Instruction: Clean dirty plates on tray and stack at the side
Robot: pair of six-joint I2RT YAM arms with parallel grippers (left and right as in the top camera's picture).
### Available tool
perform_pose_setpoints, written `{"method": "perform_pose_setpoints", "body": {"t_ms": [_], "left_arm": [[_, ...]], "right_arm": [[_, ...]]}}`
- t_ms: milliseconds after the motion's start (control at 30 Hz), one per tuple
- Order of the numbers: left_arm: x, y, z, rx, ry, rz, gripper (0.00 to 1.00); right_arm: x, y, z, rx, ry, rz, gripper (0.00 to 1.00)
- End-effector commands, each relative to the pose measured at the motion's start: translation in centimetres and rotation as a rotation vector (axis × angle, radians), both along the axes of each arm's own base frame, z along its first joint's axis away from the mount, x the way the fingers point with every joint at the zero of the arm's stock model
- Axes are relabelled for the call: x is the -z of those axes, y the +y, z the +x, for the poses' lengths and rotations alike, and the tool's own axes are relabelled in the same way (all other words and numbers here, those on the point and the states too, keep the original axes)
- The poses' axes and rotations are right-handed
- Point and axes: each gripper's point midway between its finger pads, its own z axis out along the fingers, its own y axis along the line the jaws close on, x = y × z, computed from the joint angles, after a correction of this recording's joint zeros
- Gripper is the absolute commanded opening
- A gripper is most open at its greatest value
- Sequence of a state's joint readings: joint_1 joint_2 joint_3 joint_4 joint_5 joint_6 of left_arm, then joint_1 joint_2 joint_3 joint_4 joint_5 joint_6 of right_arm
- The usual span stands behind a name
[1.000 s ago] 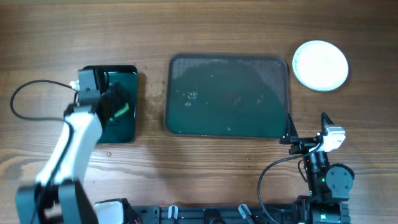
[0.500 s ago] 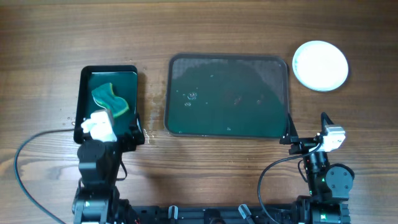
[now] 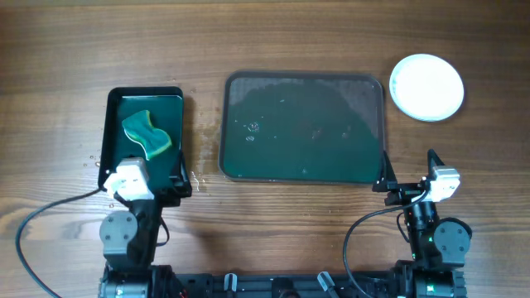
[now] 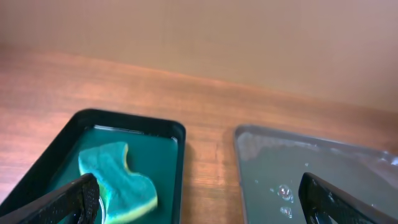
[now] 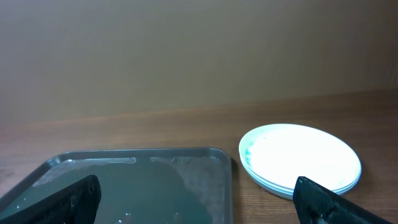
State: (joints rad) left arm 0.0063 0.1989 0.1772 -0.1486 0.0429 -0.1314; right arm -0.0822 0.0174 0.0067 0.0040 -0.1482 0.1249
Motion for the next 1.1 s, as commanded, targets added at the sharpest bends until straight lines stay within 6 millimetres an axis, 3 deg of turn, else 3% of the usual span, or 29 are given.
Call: {"method": "perform_pose_setpoints", "body": {"t_ms": [0,467,667,1067], "left_arm": [[1.6,-0.7,-0.2,0.041,-0.025,0.018,1.00],[1.7,-1.2,-0.4,0.072,-0.117,0.017,1.00],[1.9,-1.5,-0.5,0.102,-0.118,0.138,1.00],[2.2,0.9,-0.4,-0.030,-0.099,0.179,1.00]], "right_arm": [[-0.2,-0.4,0.0,0.021,-0.011,-0.020,1.00],[-0.2,-0.4,0.0,0.021,-0.011,-0.020,1.00],[-0.2,-0.4,0.0,0.021,-0.011,-0.020,1.00],[-0.2,-0.4,0.0,0.021,-0.011,-0.020,1.00]]}}
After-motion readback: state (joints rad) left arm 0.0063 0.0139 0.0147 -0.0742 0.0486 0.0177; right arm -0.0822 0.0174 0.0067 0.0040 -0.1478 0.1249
